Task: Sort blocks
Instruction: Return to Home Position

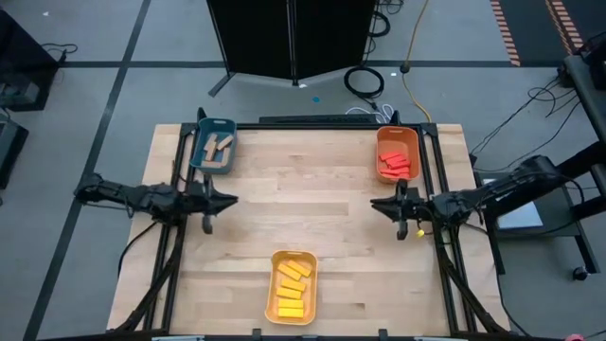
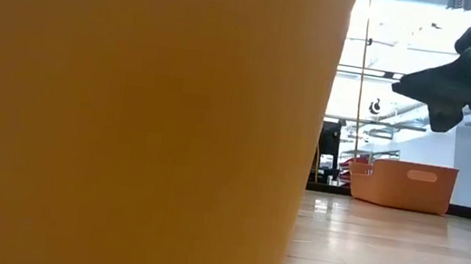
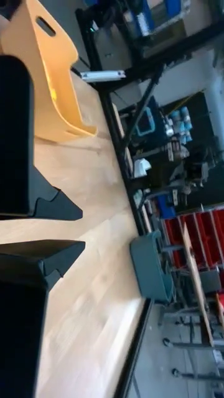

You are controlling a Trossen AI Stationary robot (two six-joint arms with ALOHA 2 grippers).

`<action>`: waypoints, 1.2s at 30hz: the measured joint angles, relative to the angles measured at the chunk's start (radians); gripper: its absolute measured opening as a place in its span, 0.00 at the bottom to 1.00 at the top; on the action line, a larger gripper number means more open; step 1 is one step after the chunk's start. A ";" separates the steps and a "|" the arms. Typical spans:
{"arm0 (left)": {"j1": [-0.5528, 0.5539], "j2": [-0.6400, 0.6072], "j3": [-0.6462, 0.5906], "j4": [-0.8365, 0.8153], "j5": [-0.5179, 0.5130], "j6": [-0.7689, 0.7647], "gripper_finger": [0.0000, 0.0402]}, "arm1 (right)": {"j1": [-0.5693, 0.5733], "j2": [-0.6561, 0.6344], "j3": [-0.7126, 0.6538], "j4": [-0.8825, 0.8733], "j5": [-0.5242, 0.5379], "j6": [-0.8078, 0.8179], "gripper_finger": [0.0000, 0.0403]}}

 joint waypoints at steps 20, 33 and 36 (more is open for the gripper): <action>0.002 -0.101 -0.003 -0.035 -0.182 -0.023 0.07 | -0.049 -0.425 0.007 -0.383 -0.064 -0.269 0.00; 0.002 -0.101 -0.003 -0.036 -0.182 -0.025 0.07 | -0.049 -0.425 0.007 -0.382 -0.064 -0.274 0.00; 0.002 -0.101 -0.003 -0.036 -0.182 -0.025 0.07 | -0.049 -0.425 0.007 -0.382 -0.064 -0.274 0.00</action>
